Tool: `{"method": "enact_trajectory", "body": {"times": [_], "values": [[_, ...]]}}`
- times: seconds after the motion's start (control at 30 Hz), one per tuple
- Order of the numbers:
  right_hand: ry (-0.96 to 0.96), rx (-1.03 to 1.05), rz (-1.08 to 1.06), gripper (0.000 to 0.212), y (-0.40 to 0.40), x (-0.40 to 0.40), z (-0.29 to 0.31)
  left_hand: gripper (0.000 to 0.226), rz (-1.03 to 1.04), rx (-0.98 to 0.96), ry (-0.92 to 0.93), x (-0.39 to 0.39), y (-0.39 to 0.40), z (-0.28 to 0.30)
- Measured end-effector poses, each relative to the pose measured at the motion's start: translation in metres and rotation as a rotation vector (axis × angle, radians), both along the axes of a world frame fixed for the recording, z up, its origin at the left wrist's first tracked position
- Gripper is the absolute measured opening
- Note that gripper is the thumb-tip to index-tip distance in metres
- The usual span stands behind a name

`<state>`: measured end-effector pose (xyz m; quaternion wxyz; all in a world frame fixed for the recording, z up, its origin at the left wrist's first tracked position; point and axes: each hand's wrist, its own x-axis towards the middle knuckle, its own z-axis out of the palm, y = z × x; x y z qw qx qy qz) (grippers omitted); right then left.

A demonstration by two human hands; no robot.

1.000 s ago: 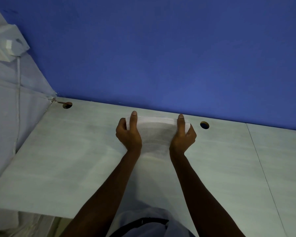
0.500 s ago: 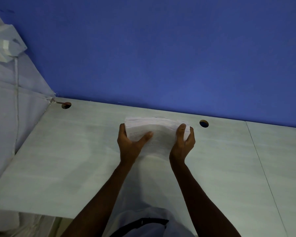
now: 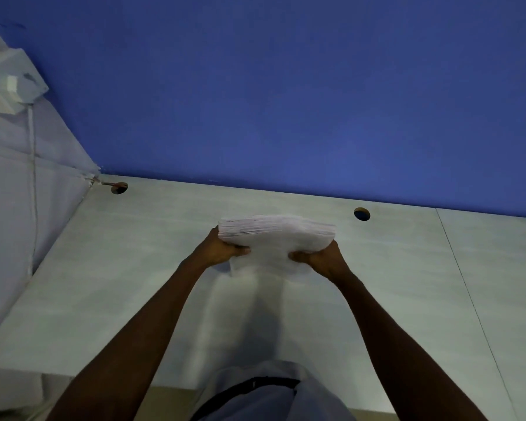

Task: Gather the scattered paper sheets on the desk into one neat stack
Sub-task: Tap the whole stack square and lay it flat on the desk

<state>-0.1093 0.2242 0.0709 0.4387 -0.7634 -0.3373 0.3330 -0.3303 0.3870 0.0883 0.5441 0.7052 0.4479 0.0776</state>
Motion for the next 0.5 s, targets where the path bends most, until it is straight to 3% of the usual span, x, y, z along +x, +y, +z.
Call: {"method": "enact_trajectory", "body": {"times": [0.17,0.3,0.5], "values": [[-0.095,0.018,-0.059,0.078,0.01,0.004,0.024,0.083,0.047,0.07,-0.033,0.01,0.004,0.02],[-0.109,0.009,0.028,0.084,0.015,0.021,0.052,0.08,-0.037,0.057,-0.087,0.014,0.019,0.047],[-0.106,-0.263,0.207,0.092,-0.002,0.022,0.028,0.079,-0.134,0.025,0.114,-0.003,0.009,0.02]]}}
